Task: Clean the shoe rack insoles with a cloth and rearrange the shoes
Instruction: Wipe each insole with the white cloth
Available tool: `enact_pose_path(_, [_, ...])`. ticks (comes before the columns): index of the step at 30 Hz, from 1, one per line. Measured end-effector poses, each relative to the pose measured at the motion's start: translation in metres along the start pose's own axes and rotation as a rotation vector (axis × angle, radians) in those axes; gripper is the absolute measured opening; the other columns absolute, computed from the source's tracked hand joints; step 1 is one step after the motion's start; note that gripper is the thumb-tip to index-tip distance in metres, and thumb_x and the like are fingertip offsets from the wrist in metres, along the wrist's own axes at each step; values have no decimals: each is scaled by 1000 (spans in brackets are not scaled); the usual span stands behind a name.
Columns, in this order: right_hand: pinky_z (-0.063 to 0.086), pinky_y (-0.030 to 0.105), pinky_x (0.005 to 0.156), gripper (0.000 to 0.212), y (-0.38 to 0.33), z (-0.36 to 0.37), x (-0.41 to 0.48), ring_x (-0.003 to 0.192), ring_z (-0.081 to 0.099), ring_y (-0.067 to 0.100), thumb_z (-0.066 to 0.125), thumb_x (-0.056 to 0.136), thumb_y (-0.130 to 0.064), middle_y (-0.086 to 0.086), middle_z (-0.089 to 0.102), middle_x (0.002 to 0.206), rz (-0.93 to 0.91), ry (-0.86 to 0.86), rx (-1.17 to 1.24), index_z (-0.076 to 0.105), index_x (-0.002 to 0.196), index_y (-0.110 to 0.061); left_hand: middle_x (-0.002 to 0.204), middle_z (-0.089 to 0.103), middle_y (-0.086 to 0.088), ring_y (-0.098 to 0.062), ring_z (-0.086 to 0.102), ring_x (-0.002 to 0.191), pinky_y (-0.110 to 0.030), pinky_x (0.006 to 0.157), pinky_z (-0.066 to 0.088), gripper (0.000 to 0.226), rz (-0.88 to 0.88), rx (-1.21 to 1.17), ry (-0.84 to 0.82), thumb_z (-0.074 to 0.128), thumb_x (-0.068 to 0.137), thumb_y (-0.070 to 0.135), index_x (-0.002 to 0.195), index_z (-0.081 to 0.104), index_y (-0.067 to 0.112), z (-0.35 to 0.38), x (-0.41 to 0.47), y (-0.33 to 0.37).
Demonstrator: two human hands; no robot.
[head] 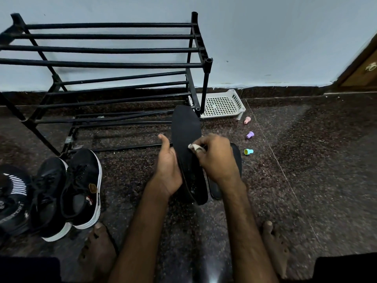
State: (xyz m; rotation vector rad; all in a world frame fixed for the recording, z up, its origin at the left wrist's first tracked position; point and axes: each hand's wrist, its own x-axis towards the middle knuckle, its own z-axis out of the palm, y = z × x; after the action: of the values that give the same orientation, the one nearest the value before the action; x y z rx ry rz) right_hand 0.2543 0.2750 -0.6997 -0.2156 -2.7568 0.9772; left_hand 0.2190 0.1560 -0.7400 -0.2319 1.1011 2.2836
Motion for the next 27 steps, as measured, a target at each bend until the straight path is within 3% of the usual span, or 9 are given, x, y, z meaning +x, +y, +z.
enact_pose_path(3, [51,25,84,14,-11,2,0,85,65,12,72,83,-12,-4,72,91,-82,-126,70,78,93,-19,124,66,-15,-26,65,111,-35,92,55,90,2,-62,4,16,92,74,132,58,6,2,0,-2])
enact_pose_path(6, [54,27,86,7,-5,-4,-2,82,68,9,75,83,-18,-5,75,88,-8,-275,62,79,88,-21,134,60,-18,-29,59,123,-37,100,51,87,8,-80,-17,20,94,71,135,56,3,0,-1,1])
enact_pose_path(9, [55,31,80,10,-1,-6,-1,85,67,20,69,86,-18,-1,72,94,93,-33,-75,77,92,-21,131,63,-14,-25,63,116,-40,103,47,71,-38,-26,-43,30,98,62,132,59,7,3,-5,-1])
enact_pose_path(11, [53,35,82,15,-5,-4,1,90,65,24,65,87,-13,3,68,101,64,93,-118,75,96,-18,129,64,-14,-25,64,113,-40,102,48,65,-71,-24,-50,33,99,59,130,61,8,6,-6,-4])
enact_pose_path(16, [55,34,82,12,-4,-4,0,86,67,15,73,84,-13,-2,73,94,-40,-164,35,78,91,-20,128,64,-15,-27,63,111,-43,104,45,68,-74,-64,-27,33,97,61,129,61,7,0,-8,3])
enact_pose_path(22, [51,35,85,16,15,-13,12,88,62,19,69,85,-10,3,67,97,-8,221,-59,75,100,-13,121,68,-18,-30,71,95,-48,83,58,63,-94,-2,-82,33,100,55,126,61,5,-1,-12,-1])
enact_pose_path(27, [51,33,82,16,13,-15,14,87,62,18,69,86,-9,2,66,95,-74,180,-70,75,99,-14,120,69,-16,-29,71,95,-48,78,60,61,-108,26,-118,32,100,55,129,59,8,-2,-11,-2])
